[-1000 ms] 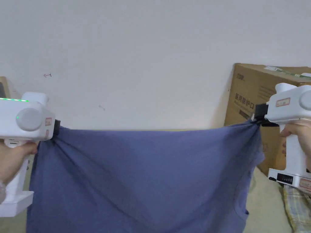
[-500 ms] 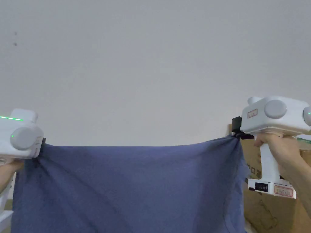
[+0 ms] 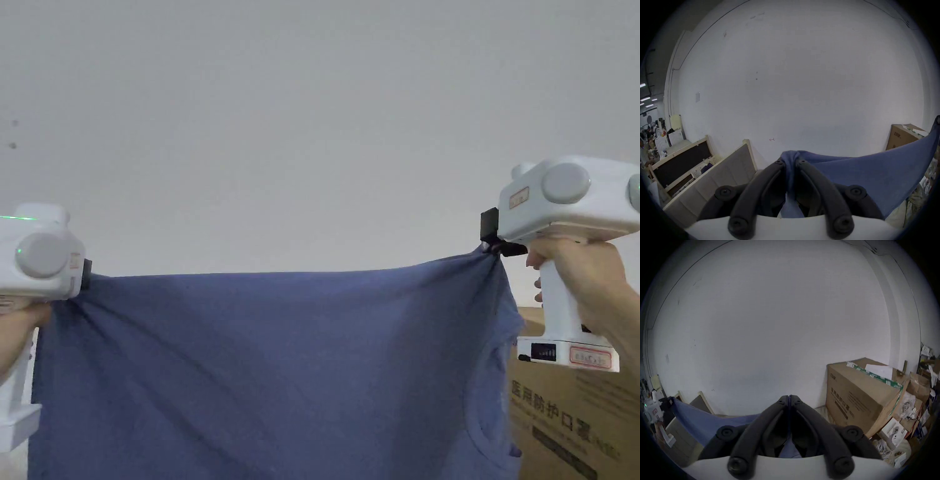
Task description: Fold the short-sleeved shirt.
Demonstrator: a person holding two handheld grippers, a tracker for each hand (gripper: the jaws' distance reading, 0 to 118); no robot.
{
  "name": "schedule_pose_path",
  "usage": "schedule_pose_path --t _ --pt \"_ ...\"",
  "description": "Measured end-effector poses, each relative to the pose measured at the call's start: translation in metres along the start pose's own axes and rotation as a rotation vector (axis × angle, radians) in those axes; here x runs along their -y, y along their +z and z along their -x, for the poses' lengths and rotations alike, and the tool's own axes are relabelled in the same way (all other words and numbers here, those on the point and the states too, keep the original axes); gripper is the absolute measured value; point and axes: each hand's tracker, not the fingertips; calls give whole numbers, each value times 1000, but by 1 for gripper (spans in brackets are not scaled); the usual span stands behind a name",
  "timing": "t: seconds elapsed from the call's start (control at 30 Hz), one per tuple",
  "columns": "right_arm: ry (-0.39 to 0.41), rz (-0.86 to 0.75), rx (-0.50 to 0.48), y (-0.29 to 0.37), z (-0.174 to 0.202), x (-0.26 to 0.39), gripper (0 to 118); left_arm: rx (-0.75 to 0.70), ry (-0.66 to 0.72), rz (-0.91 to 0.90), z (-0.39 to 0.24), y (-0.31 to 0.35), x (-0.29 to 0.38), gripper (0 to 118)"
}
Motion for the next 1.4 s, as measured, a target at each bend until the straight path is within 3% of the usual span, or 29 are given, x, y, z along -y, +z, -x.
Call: schedule_pose_path --t 0.07,0.13,0.27,0.43,0.57,0.73,0.9,1.07,1.2,1.4 --pt "4 4 -9 -9 0 4 3 -6 12 -18 1 -7 5 8" --pt "-58 -17 -62 -16 -3 17 3 -15 47 -43 2 -13 21 8" --pt "43 92 -32 -48 1 60 3 -19 3 60 0 -42 70 8" --pt "31 278 -14 -100 -4 161 3 -36 -72 251 -21 -83 178 8" --pt "21 454 15 -138 -13 255 3 -59 -47 419 -33 -107 268 8" --pt "-134 611 9 -171 -37 368 3 -50 -63 607 -46 -109 377 8" --pt "-61 762 43 -174 -44 440 3 -65 -25 735 -40 -102 443 8" --pt "-65 748 39 -132 -53 461 3 -21 16 704 -18 -70 453 8" --pt "-32 689 3 -62 -63 485 3 38 -80 669 -2 -11 467 8" --pt "-46 760 -4 49 -80 538 3 63 -149 703 32 83 497 8"
